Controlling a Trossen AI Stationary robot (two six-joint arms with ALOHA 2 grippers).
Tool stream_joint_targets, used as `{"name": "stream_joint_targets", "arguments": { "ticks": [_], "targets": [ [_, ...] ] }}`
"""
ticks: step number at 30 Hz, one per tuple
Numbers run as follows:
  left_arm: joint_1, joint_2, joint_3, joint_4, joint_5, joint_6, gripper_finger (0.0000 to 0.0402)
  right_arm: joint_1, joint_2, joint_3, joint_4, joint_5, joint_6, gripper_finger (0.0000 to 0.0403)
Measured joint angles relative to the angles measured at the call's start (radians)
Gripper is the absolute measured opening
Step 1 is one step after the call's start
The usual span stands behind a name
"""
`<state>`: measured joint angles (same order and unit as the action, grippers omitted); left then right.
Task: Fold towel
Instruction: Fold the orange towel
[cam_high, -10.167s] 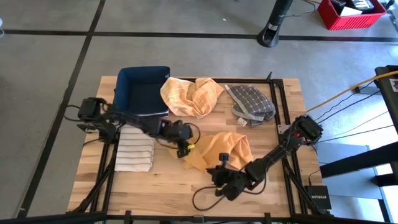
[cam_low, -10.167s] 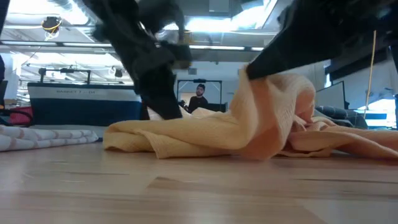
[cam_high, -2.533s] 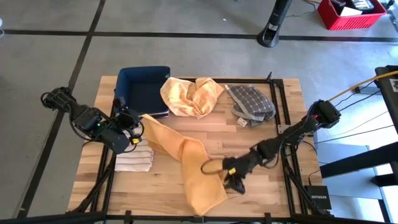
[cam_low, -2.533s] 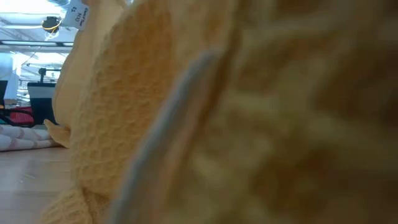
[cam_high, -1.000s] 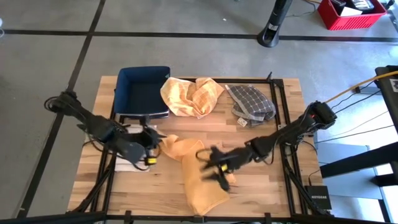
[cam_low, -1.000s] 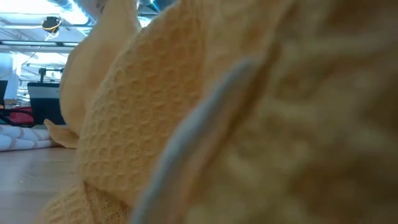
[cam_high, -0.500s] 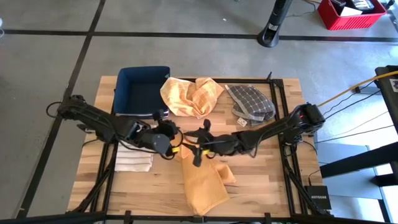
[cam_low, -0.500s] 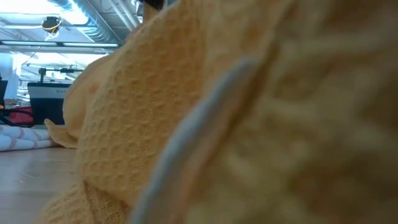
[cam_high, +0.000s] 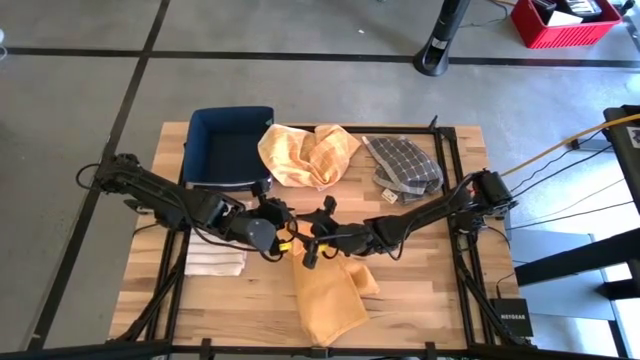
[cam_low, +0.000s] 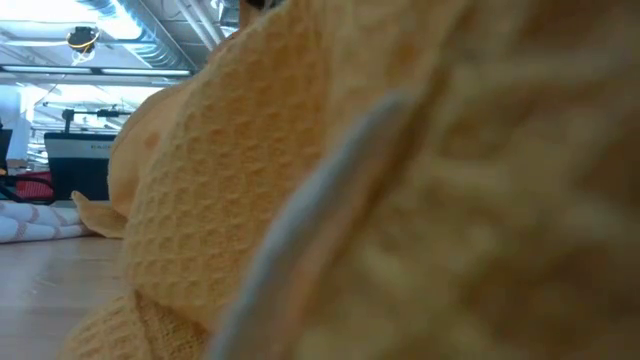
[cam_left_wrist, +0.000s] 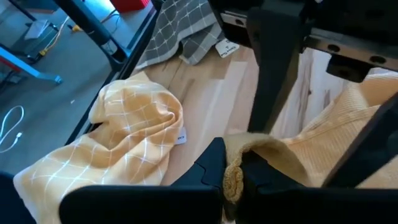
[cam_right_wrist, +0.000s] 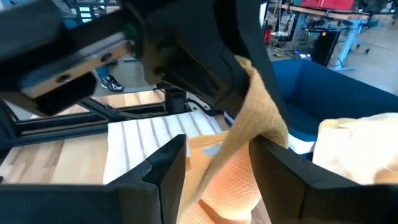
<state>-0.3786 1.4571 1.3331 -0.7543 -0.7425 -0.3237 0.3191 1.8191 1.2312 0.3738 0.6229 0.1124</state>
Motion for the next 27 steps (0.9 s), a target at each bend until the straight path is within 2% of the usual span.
{"name": "stream_joint_targets", "arguments": {
  "ticks": [5, 7, 10, 14, 16, 17, 22, 24, 27],
  "targets": [
    [-0.001, 0.002, 0.0, 0.03, -0.002, 0.008, 0.0003, -0.008, 0.0, 0.0, -0.014, 0.063, 0.017, 0.0178],
    [-0.009, 0.002, 0.0, 0.041, 0.034, 0.023, 0.0003, -0.015, 0.0, 0.0, -0.042, 0.083, 0.017, 0.0178],
    [-0.017, 0.002, 0.0, 0.033, 0.07, 0.047, 0.0003, -0.023, 0.0, 0.0, -0.041, 0.059, 0.012, 0.0161],
    [-0.022, 0.001, 0.0, 0.032, 0.083, 0.086, 0.0003, -0.028, 0.0, 0.0, -0.038, -0.019, -0.012, 0.0084],
    [-0.022, 0.001, 0.0, 0.035, 0.084, 0.106, 0.0003, -0.024, 0.0, 0.0, -0.063, -0.041, -0.099, 0.003],
    [-0.021, 0.001, 0.0, 0.038, 0.086, 0.13, 0.0003, -0.016, 0.0, 0.0, -0.079, -0.04, -0.141, 0.0016],
    [0.008, 0.001, 0.0, 0.062, 0.089, 0.254, 0.0004, 0.021, -0.055, 0.0, -0.188, 0.008, -0.23, 0.0017],
    [0.024, 0.002, 0.002, 0.072, 0.094, 0.231, 0.0011, 0.036, -0.086, 0.001, -0.243, 0.012, -0.228, 0.0007],
    [0.036, 0.001, 0.018, 0.028, 0.122, 0.178, 0.0043, 0.064, -0.123, 0.001, -0.352, 0.02, -0.203, 0.0009]
  ]
}}
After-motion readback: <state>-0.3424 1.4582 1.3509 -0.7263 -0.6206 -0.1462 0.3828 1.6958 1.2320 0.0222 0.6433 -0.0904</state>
